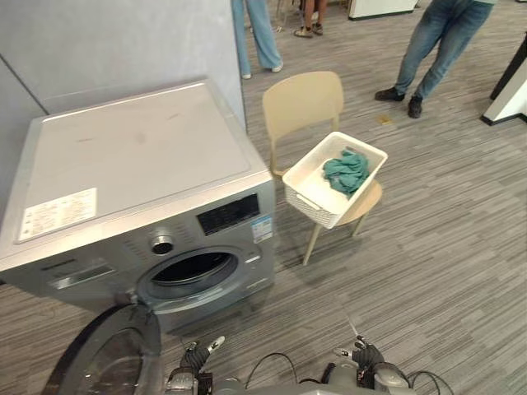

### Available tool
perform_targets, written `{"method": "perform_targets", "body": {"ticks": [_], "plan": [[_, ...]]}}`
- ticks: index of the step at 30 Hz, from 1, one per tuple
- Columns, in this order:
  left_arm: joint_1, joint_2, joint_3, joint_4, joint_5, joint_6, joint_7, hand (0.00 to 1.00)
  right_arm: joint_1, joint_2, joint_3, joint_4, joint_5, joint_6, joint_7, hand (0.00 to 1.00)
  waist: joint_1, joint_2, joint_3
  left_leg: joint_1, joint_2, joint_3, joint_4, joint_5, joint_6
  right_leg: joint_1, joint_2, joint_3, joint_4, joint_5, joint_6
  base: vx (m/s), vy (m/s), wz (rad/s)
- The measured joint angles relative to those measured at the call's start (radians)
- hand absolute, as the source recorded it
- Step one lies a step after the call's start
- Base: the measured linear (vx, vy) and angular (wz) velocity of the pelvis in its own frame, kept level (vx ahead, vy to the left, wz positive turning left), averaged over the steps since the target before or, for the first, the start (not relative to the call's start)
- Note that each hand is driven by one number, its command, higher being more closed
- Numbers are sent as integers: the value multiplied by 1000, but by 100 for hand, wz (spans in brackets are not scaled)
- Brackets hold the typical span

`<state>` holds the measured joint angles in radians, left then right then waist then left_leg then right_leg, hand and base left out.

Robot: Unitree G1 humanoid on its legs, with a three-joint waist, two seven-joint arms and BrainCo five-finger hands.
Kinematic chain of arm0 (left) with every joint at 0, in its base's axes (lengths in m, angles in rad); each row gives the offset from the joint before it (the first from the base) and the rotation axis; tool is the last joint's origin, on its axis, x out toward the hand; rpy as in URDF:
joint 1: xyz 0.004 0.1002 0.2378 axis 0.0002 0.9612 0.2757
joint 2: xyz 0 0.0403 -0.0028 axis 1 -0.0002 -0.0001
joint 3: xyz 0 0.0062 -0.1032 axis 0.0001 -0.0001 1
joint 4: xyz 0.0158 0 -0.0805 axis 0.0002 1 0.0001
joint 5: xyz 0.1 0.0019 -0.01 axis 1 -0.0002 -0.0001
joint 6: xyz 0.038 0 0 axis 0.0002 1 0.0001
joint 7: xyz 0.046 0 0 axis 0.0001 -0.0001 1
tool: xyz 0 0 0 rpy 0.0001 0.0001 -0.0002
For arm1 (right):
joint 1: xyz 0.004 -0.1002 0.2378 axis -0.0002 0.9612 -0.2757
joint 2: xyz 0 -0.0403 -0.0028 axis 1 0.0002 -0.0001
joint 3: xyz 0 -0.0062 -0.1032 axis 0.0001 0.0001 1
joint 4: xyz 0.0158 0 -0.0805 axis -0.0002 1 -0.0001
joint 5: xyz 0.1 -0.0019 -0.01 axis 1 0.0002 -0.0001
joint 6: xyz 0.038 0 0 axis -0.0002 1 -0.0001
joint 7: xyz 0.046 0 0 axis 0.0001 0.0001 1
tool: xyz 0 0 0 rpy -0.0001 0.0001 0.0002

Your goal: Pick up the laundry basket with both hands and put the clothes into the washing machine.

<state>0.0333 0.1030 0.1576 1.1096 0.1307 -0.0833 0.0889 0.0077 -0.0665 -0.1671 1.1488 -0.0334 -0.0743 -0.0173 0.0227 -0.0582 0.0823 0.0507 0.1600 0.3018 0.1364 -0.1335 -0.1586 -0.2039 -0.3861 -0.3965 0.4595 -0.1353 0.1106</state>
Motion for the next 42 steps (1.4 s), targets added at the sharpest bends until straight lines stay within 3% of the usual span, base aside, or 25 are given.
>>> {"method": "perform_targets", "body": {"ticks": [1, 2, 5, 8, 9, 10, 12, 13, 14, 16, 17, 19, 21, 24, 26, 28, 33, 34, 35, 37, 38, 39, 40, 41, 42], "plan": [[2, -2, 1, 0, 1, 0, 2, 0, -6, 1, -7, 12, 1, 2, 0, 0, 0, 11, 4, 0, 34, -12, 0, -7, -23, -1, 42, 0, -10, 8, 14, 25, -477, -72], [21, -11, 0, 1, 13, -1, 0, 0, -6, -11, -10, 12, 1, 4, 0, 0, 1, 63, -9, 3, 82, -83, -25, -10, -27, 23, 144, -13, -90, -6, -10, 93, -317, -97], [46, -5, 14, 2, 20, 2, 5, 0, -19, -19, -16, 16, -8, 7, -1, 0, 7, 77, -18, 12, 167, -109, -17, 34, -56, 10, 249, -14, -106, -15, -58, 105, -342, -70], [42, 9, 39, -11, 20, 1, 9, 0, -19, -22, 10, 46, -8, 9, -4, 0, 17, 47, -13, -136, 234, -173, 275, 97, 17, 77, 330, -11, -216, -2, -100, 142, -332, -19], [44, 14, 46, -23, 20, 1, 18, 0, -18, -24, 28, 46, -8, 8, -6, 0, 21, 44, 6, -192, 248, -199, 410, 139, 84, 112, 350, 0, -252, 12, -121, 181, -290, -23], [46, 18, 46, -25, 21, 2, 26, 0, -28, -34, 52, 42, -8, 7, -6, 0, 30, 32, 29, -286, 237, -266, 598, 136, 138, 154, 371, 16, -283, 26, -131, 199, -280, -45], [67, -6, 43, -40, 20, 9, 27, 0, -33, -56, 69, 43, -8, 7, -6, 0, 58, 53, 42, -364, 105, -356, 745, 17, 74, 188, 384, 53, -311, 35, -155, 194, -148, -65], [87, -25, 41, -49, 20, 9, 26, 0, -42, -76, 69, 43, -8, 7, -6, 0, 74, 67, 50, -385, 3, -371, 721, -42, 19, 203, 386, 69, -326, 41, -157, 205, -15, -73], [104, -28, 40, -48, 20, 10, 25, 0, -50, -79, 69, 42, -10, 8, -5, 0, 75, 72, 52, -395, -67, -332, 601, -56, 29, 215, 390, 79, -343, 44, -154, 218, -9, -62], [109, -29, 38, -41, 21, 10, 25, 0, -51, -77, 69, 31, -17, 7, -3, 0, 77, 80, 52, -383, -110, -228, 324, -27, 65, 235, 412, 83, -377, 43, -149, 269, -4, -19], [102, -22, 43, -39, 23, 13, 21, 0, -57, -58, 69, 25, -17, 8, -4, 0, 84, 67, 51, -359, -120, -170, 209, 20, 188, 245, 412, 88, -400, 45, -137, 300, -9, 1], [100, -9, 55, -41, 32, 9, 20, 0, -60, -46, 91, 2, -17, 4, -1, 0, 101, 25, 50, -331, -151, -163, 137, 53, 210, 239, 393, 101, -438, 60, -113, 327, -9, 0], [102, -25, 109, -33, 32, 16, 18, 0, -74, -45, 97, 2, -17, 5, -1, 0, 105, 24, 55, -324, -159, -164, 196, 23, 252, 283, 384, 111, -456, 58, -104, 284, 44, -5], [114, -32, 132, -12, 30, 22, 19, 0, -66, -21, 109, -6, -17, -6, 1, 0, 124, 35, 47, -214, -160, -166, 161, 1, 240, 283, 361, 153, -281, 28, -58, 200, 77, -19], [110, -29, 123, -14, 27, 22, 18, 0, -56, -2, 113, -7, -18, -14, 4, 0, 117, 29, 36, -163, -167, -181, 104, -55, 230, 169, 329, 154, 5, -29, 30, 137, 69, 6], [99, 0, 77, -22, 17, 25, 19, 0, -35, 10, 130, -6, -28, -7, 13, 0, 90, 7, 50, -127, -201, -228, 114, -76, 238, 17, 253, 183, 380, 8, 90, 200, 7, 67], [26, 27, -27, -124, 15, 23, 23, 0, 35, -12, 43, -62, -35, -11, 14, 0, 40, -14, 43, -113, -259, -467, 193, -88, 260, -104, 251, 299, 600, 39, 79, 216, -88, 159], [0, 20, -59, -148, 14, 17, 23, 0, 51, -21, 25, -78, -35, -8, 13, 0, 18, -30, 38, -137, -305, -527, 229, -93, 256, -133, 253, 379, 566, 200, 80, 226, -140, 211], [-5, 6, -64, -179, 7, 12, 23, 0, 62, -23, -2, -78, -32, -7, 13, 0, -10, -12, 28, -167, -322, -584, 268, -108, 254, -129, 273, 395, 574, 235, 83, 213, -141, 192], [14, -33, -76, -214, 5, 5, 24, 0, 51, -42, -30, -100, -15, -9, 16, 0, 3, 31, 51, -159, -292, -595, 248, -112, 252, -196, 313, 429, 709, 327, 98, 131, -171, 57], [20, -24, -79, -182, 8, 10, 20, 0, 46, -52, -34, -123, -7, -17, 22, 0, -2, 44, 66, -149, -284, -604, 250, -116, 242, -280, 293, 429, 922, 239, 61, 88, -216, -5], [28, -26, -85, -166, 8, 11, 18, 0, 37, -60, -38, -132, -7, -16, 21, 0, -10, 58, 74, -136, -271, -610, 242, -120, 236, -298, 262, 405, 948, 186, 14, 91, -213, -13], [37, -34, -88, -158, 0, 12, 14, 0, 41, -80, -49, -150, -7, -5, 18, 0, -4, 88, 76, -108, -226, -602, 215, -131, 216, -301, 183, 354, 817, 110, -69, 103, -155, -16], [39, -42, -85, -156, -2, 10, 17, 0, 43, -83, -48, -161, -7, -1, 12, 0, 1, 95, 73, -96, -206, -597, 204, -138, 205, -276, 140, 323, 671, 82, -64, 175, -168, -34], [39, -29, -64, -141, -4, 7, 21, 0, 52, -74, -56, -173, -7, 4, -1, 0, 24, 88, 75, -66, -177, -585, 191, -154, 177, -188, 73, 247, 282, 68, -44, 217, -232, -36]]}}
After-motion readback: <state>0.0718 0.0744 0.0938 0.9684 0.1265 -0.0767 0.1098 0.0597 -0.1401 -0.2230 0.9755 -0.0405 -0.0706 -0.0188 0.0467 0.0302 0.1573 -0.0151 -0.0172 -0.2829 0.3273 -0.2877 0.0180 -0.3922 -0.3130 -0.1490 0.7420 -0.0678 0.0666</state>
